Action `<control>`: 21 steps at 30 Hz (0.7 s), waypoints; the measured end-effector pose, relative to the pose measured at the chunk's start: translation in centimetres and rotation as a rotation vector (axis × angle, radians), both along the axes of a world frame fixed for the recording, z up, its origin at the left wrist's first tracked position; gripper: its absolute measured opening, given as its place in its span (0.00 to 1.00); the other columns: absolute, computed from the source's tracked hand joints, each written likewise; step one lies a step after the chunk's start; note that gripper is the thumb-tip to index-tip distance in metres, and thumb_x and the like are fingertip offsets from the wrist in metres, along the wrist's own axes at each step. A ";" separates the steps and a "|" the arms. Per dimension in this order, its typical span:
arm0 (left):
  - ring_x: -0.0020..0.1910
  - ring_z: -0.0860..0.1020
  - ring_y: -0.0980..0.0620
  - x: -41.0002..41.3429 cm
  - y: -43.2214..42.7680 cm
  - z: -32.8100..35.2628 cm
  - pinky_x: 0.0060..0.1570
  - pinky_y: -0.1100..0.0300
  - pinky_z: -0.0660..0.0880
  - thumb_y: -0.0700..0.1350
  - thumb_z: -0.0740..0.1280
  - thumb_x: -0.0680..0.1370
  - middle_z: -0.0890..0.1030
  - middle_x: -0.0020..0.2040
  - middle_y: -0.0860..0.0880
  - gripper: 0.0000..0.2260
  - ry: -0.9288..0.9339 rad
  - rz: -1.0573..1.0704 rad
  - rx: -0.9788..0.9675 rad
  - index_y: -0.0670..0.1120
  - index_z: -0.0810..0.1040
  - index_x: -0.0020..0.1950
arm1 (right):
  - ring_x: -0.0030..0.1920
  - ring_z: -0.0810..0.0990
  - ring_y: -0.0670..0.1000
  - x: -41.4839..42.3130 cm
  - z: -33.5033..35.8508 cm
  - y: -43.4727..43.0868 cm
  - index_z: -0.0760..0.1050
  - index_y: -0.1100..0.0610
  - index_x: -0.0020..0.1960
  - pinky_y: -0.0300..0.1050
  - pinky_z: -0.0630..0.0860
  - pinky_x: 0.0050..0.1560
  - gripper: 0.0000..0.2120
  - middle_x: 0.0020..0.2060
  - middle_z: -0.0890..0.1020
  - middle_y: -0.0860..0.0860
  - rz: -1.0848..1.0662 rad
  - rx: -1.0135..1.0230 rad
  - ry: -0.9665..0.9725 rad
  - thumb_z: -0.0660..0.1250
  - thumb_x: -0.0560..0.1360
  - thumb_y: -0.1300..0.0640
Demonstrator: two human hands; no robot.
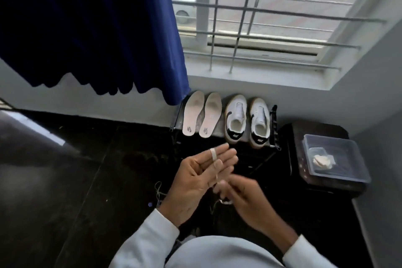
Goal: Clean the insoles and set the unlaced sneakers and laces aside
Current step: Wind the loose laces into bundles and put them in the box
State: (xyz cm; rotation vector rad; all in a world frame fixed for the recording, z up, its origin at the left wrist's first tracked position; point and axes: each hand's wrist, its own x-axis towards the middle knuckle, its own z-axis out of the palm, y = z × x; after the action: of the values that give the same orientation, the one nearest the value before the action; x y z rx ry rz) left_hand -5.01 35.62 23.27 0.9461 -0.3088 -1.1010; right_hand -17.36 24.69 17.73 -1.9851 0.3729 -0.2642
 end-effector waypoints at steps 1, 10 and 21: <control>0.61 0.81 0.46 0.1 -0.7 -0.3 0.57 0.60 0.79 0.35 0.63 0.78 0.83 0.60 0.42 0.16 -0.035 0.067 0.019 0.39 0.75 0.66 | 0.38 0.80 0.45 -0.7 0.0 0.9 0.80 0.49 0.45 0.36 0.74 0.39 0.09 0.37 0.81 0.45 -0.006 -0.013 0.041 0.63 0.80 0.53; 0.61 0.81 0.52 -2.3 -2.9 -3.7 0.63 0.56 0.76 0.33 0.60 0.81 0.84 0.58 0.46 0.14 -0.443 -0.128 0.251 0.41 0.77 0.65 | 0.35 0.78 0.46 -2.0 8.7 -1.2 0.79 0.52 0.41 0.39 0.73 0.36 0.11 0.34 0.80 0.47 -0.217 -0.041 -0.015 0.64 0.80 0.53; 0.56 0.82 0.37 -6.7 -5.4 0.5 0.57 0.54 0.79 0.45 0.54 0.77 0.83 0.55 0.34 0.21 -0.101 -0.277 0.089 0.36 0.80 0.60 | 0.31 0.74 0.42 -2.0 4.2 -10.3 0.78 0.51 0.36 0.39 0.72 0.35 0.13 0.30 0.78 0.45 -0.230 0.128 0.221 0.66 0.78 0.47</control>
State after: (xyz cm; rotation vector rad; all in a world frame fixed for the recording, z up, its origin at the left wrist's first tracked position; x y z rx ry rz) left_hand -11.72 30.26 23.72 1.0623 -0.4876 -1.3303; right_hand -19.34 14.43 21.95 -1.8500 0.7441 -0.1606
